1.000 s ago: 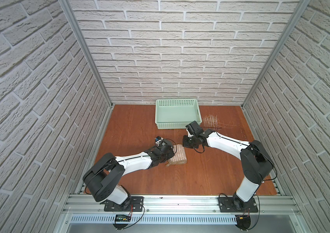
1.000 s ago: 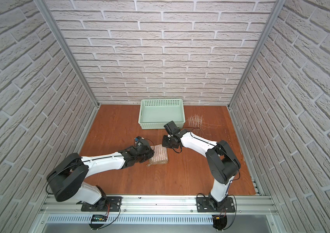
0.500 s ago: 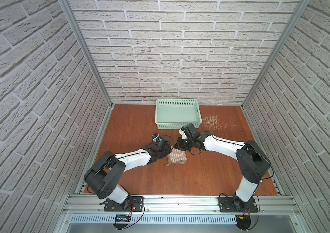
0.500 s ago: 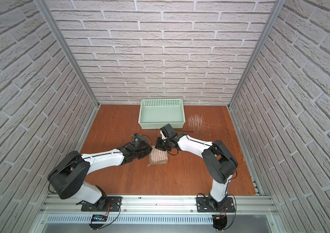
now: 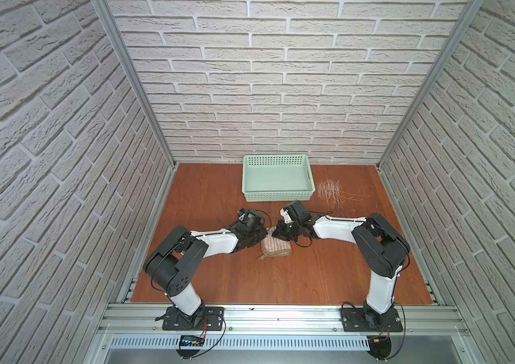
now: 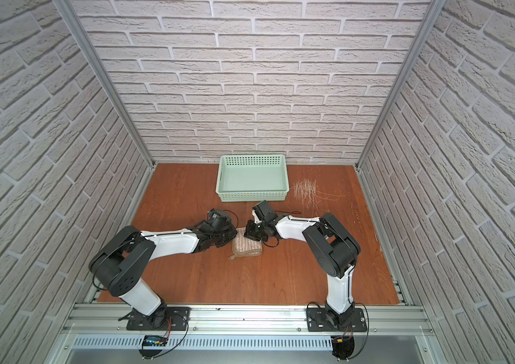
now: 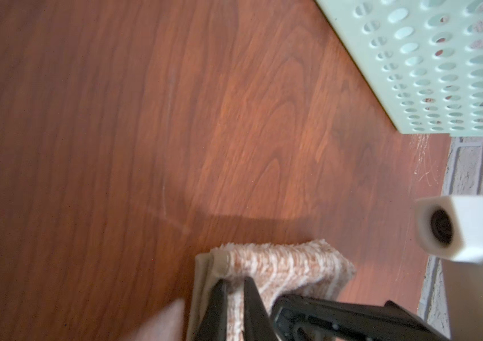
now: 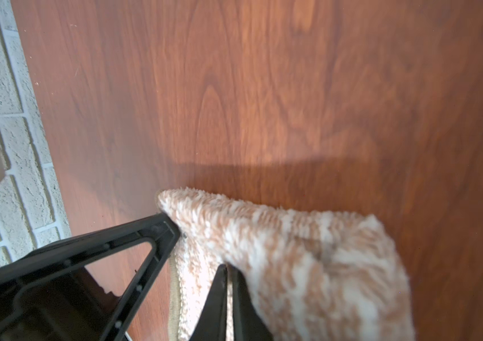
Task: Fold the square dishcloth
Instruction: Smooth out the cleaning item at the center of the board.
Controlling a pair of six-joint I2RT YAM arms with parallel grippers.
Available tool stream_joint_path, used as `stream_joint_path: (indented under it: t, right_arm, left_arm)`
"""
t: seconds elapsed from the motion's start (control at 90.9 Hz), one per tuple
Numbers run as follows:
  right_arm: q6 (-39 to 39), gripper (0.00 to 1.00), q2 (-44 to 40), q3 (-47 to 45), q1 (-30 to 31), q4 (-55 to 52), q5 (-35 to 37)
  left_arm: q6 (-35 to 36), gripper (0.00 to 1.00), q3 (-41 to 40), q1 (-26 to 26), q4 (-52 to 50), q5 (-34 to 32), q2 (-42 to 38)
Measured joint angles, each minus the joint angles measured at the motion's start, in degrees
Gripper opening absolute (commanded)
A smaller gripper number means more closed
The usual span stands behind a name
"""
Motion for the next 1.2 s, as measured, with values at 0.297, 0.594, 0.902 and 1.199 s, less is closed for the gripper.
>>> stream_joint_path:
  t: [0.297,0.594,0.902,1.199]
  right_arm:
    - [0.7,0.11,0.4,-2.1,-1.9,7.5,-2.8]
    - [1.2,0.10,2.8,-1.2,-2.8,11.3,-3.7]
    - [2.3,0.10,5.7,-1.1,-4.8,15.8,-6.6]
    - [3.6,0.10,5.8,-1.9,-7.6,18.6,-7.3]
  left_arm:
    - [0.2,0.13,0.4,0.4,1.7,0.2,1.7]
    - [0.3,0.12,1.3,0.5,2.0,0.3,2.6]
    - [0.3,0.12,1.3,0.6,2.1,0.3,2.6]
    - [0.4,0.12,1.3,0.6,2.1,0.3,2.7]
